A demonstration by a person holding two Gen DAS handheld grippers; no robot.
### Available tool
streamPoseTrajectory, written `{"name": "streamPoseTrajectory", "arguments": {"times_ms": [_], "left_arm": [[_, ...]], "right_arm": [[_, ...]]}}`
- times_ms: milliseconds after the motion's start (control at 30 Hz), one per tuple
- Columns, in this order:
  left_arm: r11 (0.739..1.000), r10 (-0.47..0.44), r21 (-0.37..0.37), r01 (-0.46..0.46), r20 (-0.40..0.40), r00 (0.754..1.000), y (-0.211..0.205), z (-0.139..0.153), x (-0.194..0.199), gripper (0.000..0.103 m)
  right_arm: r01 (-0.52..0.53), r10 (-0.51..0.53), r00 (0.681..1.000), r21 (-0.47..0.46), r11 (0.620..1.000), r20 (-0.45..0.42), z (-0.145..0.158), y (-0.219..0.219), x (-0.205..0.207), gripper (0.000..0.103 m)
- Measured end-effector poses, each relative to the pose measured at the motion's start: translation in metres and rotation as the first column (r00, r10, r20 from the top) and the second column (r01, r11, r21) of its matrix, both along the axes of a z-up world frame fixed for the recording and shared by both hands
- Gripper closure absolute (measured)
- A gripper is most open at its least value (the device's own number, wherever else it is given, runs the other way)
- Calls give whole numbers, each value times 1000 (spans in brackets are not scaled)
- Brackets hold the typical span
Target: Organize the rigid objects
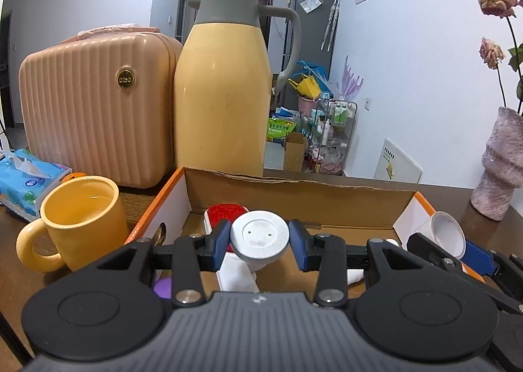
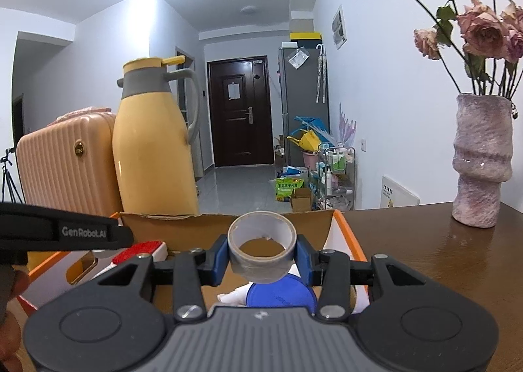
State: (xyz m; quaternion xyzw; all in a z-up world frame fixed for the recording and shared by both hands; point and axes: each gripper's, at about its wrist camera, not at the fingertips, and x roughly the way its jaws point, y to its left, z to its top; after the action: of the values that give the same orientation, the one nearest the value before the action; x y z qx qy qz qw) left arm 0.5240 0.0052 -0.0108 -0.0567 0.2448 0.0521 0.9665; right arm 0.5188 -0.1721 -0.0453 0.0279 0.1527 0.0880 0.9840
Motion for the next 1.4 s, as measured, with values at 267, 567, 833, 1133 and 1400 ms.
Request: {"name": "streamPoseTrajectory", "arguments": {"times_ms": [267, 567, 833, 1133, 1400], "left_arm": [[1000, -5, 6, 5, -11, 1000, 3, -3, 5, 63], [1000, -11, 17, 11, -19, 1000, 2, -2, 4, 36], [998, 34, 53, -35, 16, 999, 5, 1, -1, 0], [998, 42, 50, -42, 9, 999, 10, 0, 1, 0], [998, 50, 24, -50, 9, 999, 16, 1, -1, 0]], "right_arm": [[-21, 20, 1000, -26, 999, -14, -3, 4, 3, 62], [-26, 25, 998, -34, 999, -49, -2, 3, 7, 57], [13, -14, 1000, -21, 1000, -23, 0, -2, 2, 2], [34, -34, 999, -22, 999, -23, -2, -3, 4, 0], [49, -49, 998, -13, 999, -28, -1, -6, 1, 0]]}}
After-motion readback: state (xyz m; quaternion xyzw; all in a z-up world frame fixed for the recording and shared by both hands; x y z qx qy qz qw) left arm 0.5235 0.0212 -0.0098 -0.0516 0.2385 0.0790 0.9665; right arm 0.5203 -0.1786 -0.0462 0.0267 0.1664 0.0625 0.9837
